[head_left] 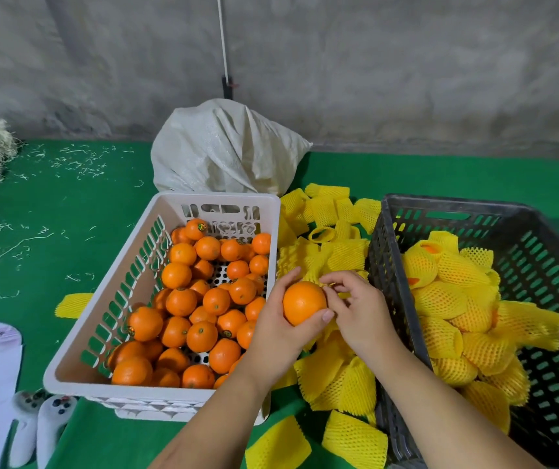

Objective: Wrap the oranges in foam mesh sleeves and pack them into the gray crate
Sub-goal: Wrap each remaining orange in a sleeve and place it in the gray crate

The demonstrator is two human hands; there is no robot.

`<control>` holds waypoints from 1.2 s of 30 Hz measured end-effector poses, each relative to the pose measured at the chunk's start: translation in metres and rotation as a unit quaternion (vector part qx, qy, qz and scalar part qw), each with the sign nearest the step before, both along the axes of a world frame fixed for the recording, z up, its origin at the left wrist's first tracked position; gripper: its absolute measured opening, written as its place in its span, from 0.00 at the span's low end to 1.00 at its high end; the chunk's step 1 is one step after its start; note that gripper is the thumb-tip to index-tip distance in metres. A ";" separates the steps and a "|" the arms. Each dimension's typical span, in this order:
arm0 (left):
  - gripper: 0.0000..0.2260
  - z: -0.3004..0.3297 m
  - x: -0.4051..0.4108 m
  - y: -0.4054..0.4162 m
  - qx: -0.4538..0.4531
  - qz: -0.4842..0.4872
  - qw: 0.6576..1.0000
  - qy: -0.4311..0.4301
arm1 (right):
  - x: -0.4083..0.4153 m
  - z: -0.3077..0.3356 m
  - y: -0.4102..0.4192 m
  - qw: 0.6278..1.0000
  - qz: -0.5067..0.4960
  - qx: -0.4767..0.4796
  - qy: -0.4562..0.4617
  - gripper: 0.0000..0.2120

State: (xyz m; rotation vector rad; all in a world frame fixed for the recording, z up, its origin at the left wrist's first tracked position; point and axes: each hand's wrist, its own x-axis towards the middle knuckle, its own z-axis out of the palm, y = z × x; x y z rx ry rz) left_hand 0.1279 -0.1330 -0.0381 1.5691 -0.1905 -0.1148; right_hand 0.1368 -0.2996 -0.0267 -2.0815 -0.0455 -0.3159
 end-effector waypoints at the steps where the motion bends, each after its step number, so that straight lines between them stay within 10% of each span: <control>1: 0.37 0.000 0.000 -0.001 -0.005 0.002 1.000 -0.001 | 0.000 0.002 0.000 1.000 -0.004 0.026 0.006 0.09; 9: 0.36 0.000 0.003 -0.003 -0.067 0.059 0.996 0.013 | -0.001 0.011 0.000 0.985 0.027 0.168 0.004 0.09; 16: 0.42 -0.007 0.007 0.001 0.053 -0.063 0.996 0.037 | 0.003 0.008 -0.001 0.989 0.011 0.146 0.005 0.11; 26: 0.34 -0.009 0.000 -0.004 0.132 0.219 0.964 -0.076 | -0.018 0.008 0.006 0.979 0.085 0.070 -0.174 0.10; 30: 0.28 -0.005 -0.001 0.004 -0.020 0.222 0.975 -0.002 | -0.021 0.007 0.012 0.991 0.114 0.066 -0.031 0.21; 36: 0.26 -0.001 -0.004 0.000 0.011 0.129 0.989 -0.074 | -0.012 0.022 0.010 0.960 0.157 0.166 0.160 0.28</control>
